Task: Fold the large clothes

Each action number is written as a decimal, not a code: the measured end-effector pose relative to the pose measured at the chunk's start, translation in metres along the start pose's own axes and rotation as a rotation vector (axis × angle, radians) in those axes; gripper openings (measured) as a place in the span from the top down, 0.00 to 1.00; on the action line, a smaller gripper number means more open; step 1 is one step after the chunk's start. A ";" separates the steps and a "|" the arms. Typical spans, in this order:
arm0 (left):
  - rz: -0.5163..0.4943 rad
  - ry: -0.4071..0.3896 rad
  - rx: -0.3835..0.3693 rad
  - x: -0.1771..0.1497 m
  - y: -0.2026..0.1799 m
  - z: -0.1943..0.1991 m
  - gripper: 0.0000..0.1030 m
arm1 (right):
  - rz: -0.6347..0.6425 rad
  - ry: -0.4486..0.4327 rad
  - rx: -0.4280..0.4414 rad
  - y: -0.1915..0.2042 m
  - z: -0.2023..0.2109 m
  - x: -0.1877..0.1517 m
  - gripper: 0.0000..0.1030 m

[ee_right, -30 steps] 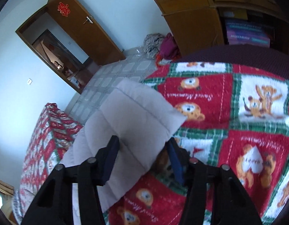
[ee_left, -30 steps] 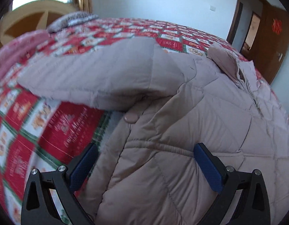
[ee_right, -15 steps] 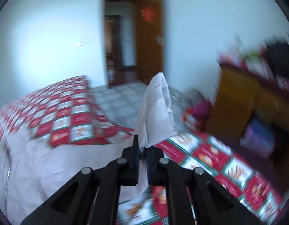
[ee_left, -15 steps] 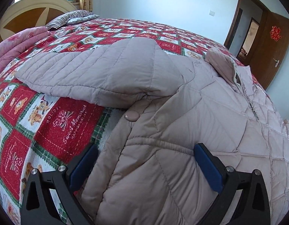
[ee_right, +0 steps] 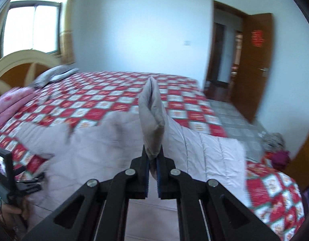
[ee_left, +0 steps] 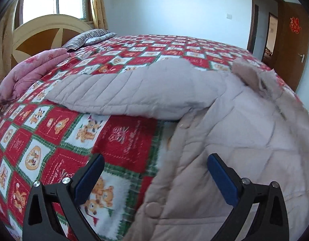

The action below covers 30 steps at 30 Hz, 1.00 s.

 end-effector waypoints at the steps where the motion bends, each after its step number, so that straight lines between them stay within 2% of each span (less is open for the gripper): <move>1: 0.023 0.008 -0.027 -0.004 0.003 -0.005 0.01 | 0.004 0.005 0.032 0.020 -0.012 -0.002 0.92; 4: 0.139 0.017 -0.119 -0.012 0.018 -0.015 0.01 | -0.022 0.050 0.122 0.063 -0.045 -0.013 0.92; 7: 0.140 -0.002 -0.122 -0.011 0.016 -0.015 0.01 | -0.004 0.111 0.201 0.118 -0.078 -0.031 0.92; 10: 0.131 -0.010 -0.117 -0.011 0.014 -0.016 0.01 | 0.000 0.172 0.263 0.149 -0.105 -0.052 0.92; 13: 0.140 -0.020 -0.129 -0.011 0.016 -0.016 0.01 | -0.020 0.205 0.313 0.154 -0.106 -0.068 0.91; 16: 0.145 -0.031 -0.138 -0.012 0.017 -0.016 0.01 | -0.072 0.247 0.378 0.158 -0.115 -0.077 0.85; 18: 0.145 -0.035 -0.140 -0.016 0.017 -0.012 0.01 | -0.097 0.273 0.416 0.158 -0.118 -0.078 0.77; 20: 0.144 -0.033 -0.139 -0.016 0.017 -0.012 0.01 | -0.160 0.301 0.502 0.154 -0.114 -0.073 0.39; 22: 0.144 -0.033 -0.139 -0.016 0.017 -0.012 0.01 | -0.222 0.261 0.549 0.144 -0.101 -0.063 0.31; 24: 0.143 -0.033 -0.138 -0.016 0.016 -0.012 0.01 | -0.256 0.203 0.576 0.127 -0.083 -0.054 0.31; 25: 0.143 -0.033 -0.137 -0.016 0.016 -0.012 0.01 | -0.260 0.185 0.565 0.119 -0.077 -0.052 0.35; 26: 0.143 -0.033 -0.137 -0.016 0.016 -0.012 0.01 | -0.258 0.169 0.523 0.107 -0.071 -0.052 0.51; 27: 0.142 -0.033 -0.136 -0.016 0.016 -0.012 0.01 | -0.252 0.169 0.483 0.098 -0.068 -0.054 0.63; 28: 0.141 -0.032 -0.134 -0.016 0.015 -0.013 0.01 | -0.243 0.186 0.412 0.085 -0.070 -0.058 0.82; 30: 0.138 -0.029 -0.130 -0.016 0.015 -0.013 0.01 | -0.234 0.230 0.277 0.067 -0.080 -0.072 0.83</move>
Point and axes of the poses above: each gripper's, at about its wrist camera, not at the fingertips, and z roughly against the way its jaws point, y to its left, x to its top, the point moved 4 cm from there along -z, roughly the way its jaws point, and after that the axes turned 1 degree about -y, right-handed, at the moved point
